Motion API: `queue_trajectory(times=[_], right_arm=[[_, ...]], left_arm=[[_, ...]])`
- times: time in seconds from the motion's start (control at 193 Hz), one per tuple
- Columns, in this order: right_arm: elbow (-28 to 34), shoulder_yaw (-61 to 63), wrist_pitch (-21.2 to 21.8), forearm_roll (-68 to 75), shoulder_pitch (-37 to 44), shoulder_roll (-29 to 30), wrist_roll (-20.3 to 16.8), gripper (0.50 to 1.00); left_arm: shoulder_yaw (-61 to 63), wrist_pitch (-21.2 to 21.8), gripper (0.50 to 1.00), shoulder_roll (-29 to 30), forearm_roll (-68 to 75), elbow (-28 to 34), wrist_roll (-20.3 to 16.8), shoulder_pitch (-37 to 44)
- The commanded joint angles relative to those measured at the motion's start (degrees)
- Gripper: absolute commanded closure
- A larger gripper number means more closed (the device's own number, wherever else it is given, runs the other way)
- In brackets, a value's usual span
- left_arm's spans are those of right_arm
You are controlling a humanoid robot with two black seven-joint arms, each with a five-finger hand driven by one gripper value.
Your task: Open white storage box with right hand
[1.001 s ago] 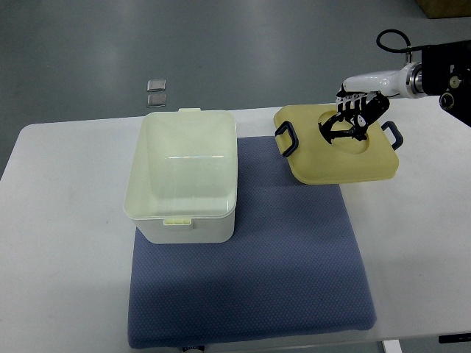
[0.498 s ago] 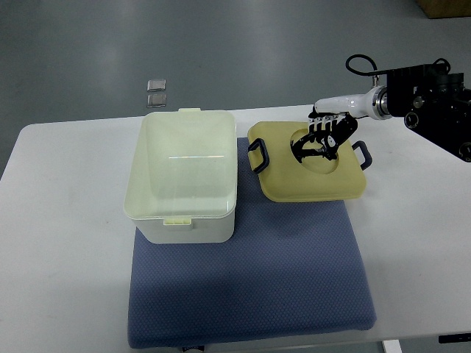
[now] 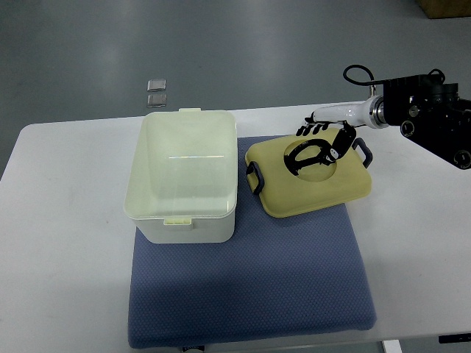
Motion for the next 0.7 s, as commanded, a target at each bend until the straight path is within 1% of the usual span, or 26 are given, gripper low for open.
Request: queue_trajectory(times=[0.0,0.088,0.213,0.296,0.363,0.467,0.529,0.54,0.633,0.695], right_arm=[[0.00,0.22,0.28,0.17,0.46,-0.68,0.09,0.656],[-0.09,0.92,0.54,1.58,1.07,-1.12,0.18,0.650],[-0.61,3.56,0.72,9.22,1.86,-2.79,0.01,0.644],[-1.58,4.61,-0.34,15.29,1.86,-3.58,0.01,0.644],[-2.55,7.86,-1.13,20.83,1.51,-3.23,-0.08,0.644],[-4.13,13.67,-4.56,29.70,-0.33,-2.70,-1.49,0.644],[-5.62,17.18,-8.07,35.68,-2.09,-1.74,-2.28,0.644],[-5.97,18.14,-9.21,37.60,-2.44,-1.47,-2.28,0.644],[-6.41,21.58,-12.91,45.35,-3.67,-0.24,-2.28,0.644],[-6.41,22.98,-16.33,50.80,-4.82,0.72,-2.28,0.644]], left_arm=[[0.00,0.00,0.500,0.00,0.00,0.00,0.00,0.00],[0.00,0.00,0.500,0.00,0.00,0.00,0.00,0.00],[0.00,0.00,0.500,0.00,0.00,0.00,0.00,0.00],[0.00,0.00,0.500,0.00,0.00,0.00,0.00,0.00],[0.00,0.00,0.500,0.00,0.00,0.00,-0.08,0.00],[0.00,0.00,0.500,0.00,0.00,0.00,0.00,0.00],[0.00,0.00,0.500,0.00,0.00,0.00,0.00,0.00],[0.00,0.00,0.500,0.00,0.00,0.00,-0.08,0.00],[0.00,0.00,0.500,0.00,0.00,0.00,0.00,0.00],[0.00,0.00,0.500,0.00,0.00,0.00,0.00,0.00]])
